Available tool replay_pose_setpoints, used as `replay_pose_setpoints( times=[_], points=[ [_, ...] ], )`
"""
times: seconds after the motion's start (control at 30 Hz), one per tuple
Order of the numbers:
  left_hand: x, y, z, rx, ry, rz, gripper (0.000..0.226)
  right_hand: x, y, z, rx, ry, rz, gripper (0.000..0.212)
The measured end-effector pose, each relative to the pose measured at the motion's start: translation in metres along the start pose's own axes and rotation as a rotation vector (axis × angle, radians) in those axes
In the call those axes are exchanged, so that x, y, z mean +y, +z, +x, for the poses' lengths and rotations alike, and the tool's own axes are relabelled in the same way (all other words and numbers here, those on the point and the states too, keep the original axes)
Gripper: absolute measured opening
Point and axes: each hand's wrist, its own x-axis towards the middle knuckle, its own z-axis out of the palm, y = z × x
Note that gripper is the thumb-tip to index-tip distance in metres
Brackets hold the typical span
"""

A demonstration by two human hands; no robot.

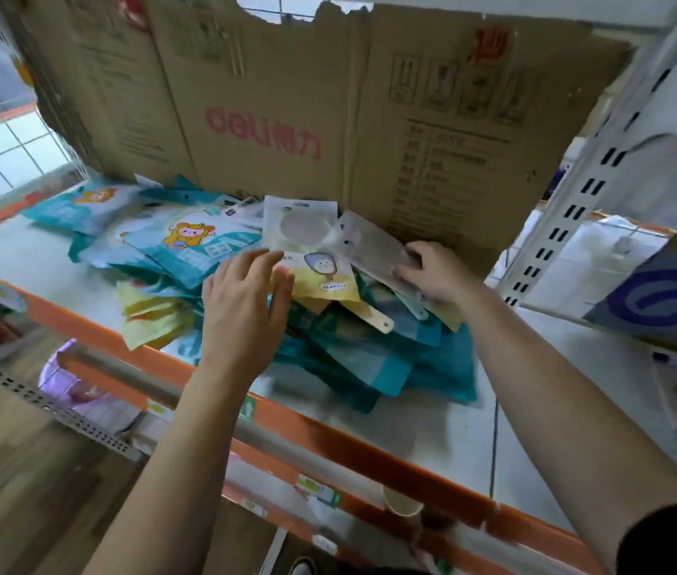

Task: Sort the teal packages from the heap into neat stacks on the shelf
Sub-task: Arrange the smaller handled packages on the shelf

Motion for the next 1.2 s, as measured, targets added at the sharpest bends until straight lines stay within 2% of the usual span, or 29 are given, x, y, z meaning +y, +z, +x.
replay_pose_setpoints(
  times=[0.1,0.2,0.43,0.53,0.6,0.77,0.93,1.0,1.07,1.13,1.2],
  points=[
    [-0.016,0.0,0.011,-0.032,0.018,-0.042,0.044,0.003,0.002,-0.004,-0.078,0.092,-0.008,0.054],
    [-0.026,0.0,0.021,-0.073,0.03,-0.087,0.048,0.003,0.003,-0.016,-0.101,0.167,0.099,0.059],
    [-0.031,-0.01,0.039,-0.121,0.063,-0.244,0.052,-0.008,0.007,-0.034,0.147,0.271,0.231,0.058],
    [-0.03,-0.012,0.052,-0.136,0.017,-0.311,0.057,-0.009,0.001,-0.046,0.24,0.284,0.304,0.04],
    [-0.03,-0.005,0.064,-0.163,-0.034,-0.276,0.056,-0.005,-0.003,-0.056,0.266,0.273,0.349,0.03],
    [-0.02,0.017,0.096,-0.316,-0.105,-0.138,0.058,0.019,-0.002,-0.089,0.379,0.319,0.604,0.042],
    [-0.021,0.036,0.108,-0.402,-0.111,-0.018,0.075,0.035,0.007,-0.128,0.461,0.354,0.844,0.044],
    [-0.024,0.041,0.11,-0.434,-0.154,-0.053,0.081,0.042,0.014,-0.139,0.511,0.362,0.898,0.045],
    [-0.025,0.04,0.114,-0.447,-0.214,-0.123,0.085,0.049,0.019,-0.149,0.564,0.395,0.946,0.029],
    [-0.026,0.037,0.119,-0.429,-0.275,-0.214,0.079,0.058,0.024,-0.157,0.587,0.42,0.959,0.024],
    [-0.03,0.034,0.128,-0.4,-0.345,-0.316,0.071,0.066,0.027,-0.166,0.597,0.434,0.942,0.027]
  ],
)
